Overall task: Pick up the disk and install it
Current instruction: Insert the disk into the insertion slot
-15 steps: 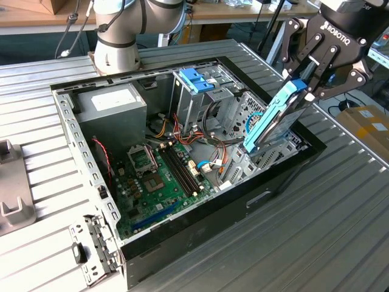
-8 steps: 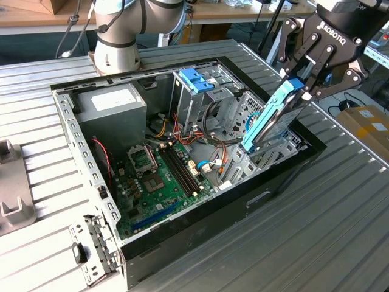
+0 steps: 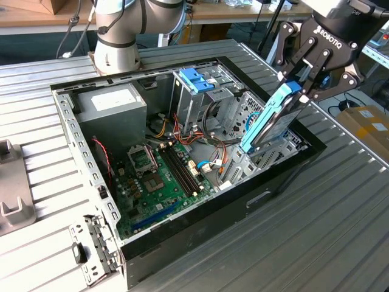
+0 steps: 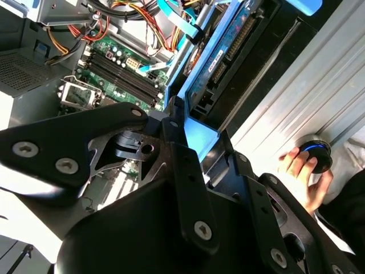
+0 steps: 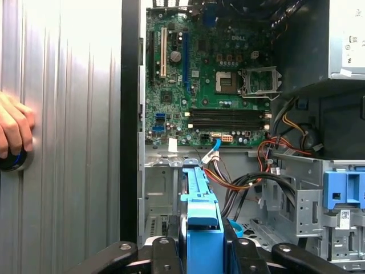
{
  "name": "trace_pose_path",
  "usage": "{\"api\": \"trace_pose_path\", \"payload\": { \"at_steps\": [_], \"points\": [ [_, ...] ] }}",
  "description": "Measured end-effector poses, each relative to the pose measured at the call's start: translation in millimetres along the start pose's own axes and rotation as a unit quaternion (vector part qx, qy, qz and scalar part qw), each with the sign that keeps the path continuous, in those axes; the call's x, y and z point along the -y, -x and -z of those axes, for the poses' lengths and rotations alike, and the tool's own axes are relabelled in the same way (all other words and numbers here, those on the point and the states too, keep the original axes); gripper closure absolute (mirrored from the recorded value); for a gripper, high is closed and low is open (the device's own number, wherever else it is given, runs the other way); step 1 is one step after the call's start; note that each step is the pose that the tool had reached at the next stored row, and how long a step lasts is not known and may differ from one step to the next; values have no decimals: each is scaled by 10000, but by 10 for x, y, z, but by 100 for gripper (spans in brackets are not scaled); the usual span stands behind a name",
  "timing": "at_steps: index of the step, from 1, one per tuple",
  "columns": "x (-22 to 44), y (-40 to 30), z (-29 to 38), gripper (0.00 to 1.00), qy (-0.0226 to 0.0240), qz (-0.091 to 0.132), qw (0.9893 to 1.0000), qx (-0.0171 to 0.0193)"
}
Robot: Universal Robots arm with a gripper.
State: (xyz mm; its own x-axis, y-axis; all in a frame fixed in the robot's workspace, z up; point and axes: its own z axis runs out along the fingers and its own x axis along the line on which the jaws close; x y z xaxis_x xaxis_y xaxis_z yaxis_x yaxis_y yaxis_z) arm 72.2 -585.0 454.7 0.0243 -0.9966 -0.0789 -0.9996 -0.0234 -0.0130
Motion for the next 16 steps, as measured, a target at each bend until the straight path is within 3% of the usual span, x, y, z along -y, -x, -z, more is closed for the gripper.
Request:
{"api": "trace_pose_path", "payload": {
  "at_steps": [9,16],
  "points": [
    [1,-8,-83,63,-3,1,10000,11],
    [-22,-6,-77,63,-1,0,10000,3]
  ]
}}
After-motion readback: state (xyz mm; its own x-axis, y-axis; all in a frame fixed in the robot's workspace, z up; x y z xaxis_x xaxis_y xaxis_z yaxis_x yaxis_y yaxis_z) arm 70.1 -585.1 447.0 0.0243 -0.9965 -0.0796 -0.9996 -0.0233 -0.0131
